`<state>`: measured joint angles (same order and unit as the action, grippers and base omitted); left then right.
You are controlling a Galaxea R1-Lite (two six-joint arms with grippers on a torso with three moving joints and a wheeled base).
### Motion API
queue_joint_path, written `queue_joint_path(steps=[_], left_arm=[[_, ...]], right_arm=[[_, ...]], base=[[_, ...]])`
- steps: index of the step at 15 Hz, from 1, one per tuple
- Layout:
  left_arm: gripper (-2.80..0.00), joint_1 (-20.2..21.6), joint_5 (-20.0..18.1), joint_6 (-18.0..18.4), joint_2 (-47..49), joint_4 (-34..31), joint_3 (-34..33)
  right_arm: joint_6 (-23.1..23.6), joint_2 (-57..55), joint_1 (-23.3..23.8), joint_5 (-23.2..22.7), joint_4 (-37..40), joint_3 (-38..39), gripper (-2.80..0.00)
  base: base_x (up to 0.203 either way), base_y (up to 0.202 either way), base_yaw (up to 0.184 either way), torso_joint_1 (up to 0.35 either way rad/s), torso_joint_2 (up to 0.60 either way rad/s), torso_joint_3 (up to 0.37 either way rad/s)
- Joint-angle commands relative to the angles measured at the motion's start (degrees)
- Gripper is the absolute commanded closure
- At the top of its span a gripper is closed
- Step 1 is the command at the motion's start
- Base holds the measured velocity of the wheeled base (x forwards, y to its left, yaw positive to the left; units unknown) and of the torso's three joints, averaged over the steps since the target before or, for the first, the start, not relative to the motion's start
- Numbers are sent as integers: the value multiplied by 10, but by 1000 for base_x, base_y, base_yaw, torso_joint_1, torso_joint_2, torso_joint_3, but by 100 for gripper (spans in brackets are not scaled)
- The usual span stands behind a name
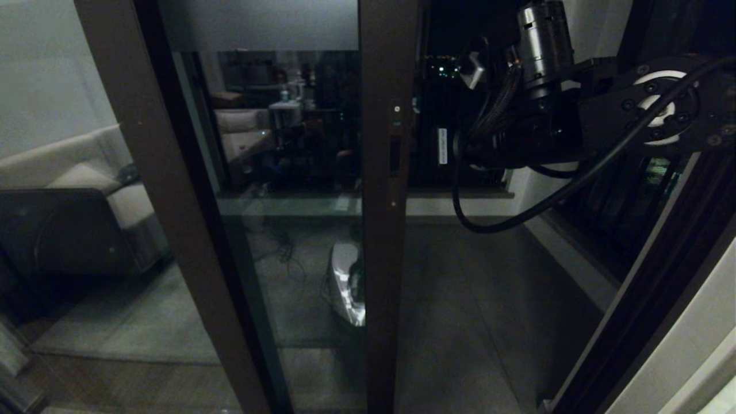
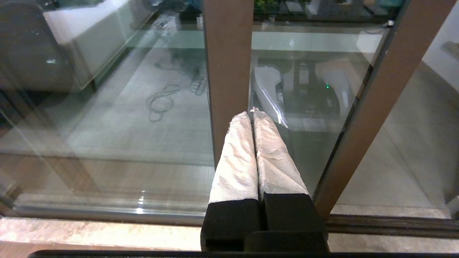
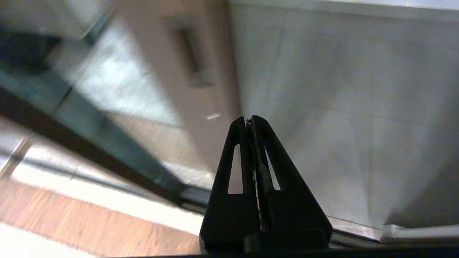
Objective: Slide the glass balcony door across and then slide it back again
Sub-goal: Close the slid door
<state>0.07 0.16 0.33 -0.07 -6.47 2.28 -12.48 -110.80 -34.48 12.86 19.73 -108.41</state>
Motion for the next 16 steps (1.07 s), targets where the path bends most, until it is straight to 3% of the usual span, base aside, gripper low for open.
queue_joint_path(steps=[1,5,6,16], left_arm=[[0,0,0,0,0,-1,0],[0,0,0,0,0,0,0],[0,0,0,0,0,-1,0],[0,0,0,0,0,0,0]], right_arm=[[-2,-10,-28,0,2,-9,0],[-6,-18,-44,0,1,-22,0],[-5,-28,-45,0,1,-33,-280],[25,-72,-20,39,-58,-40,-280]], base=[[0,0,0,0,0,0],[0,0,0,0,0,0],[0,0,0,0,0,0],[0,0,0,0,0,0]])
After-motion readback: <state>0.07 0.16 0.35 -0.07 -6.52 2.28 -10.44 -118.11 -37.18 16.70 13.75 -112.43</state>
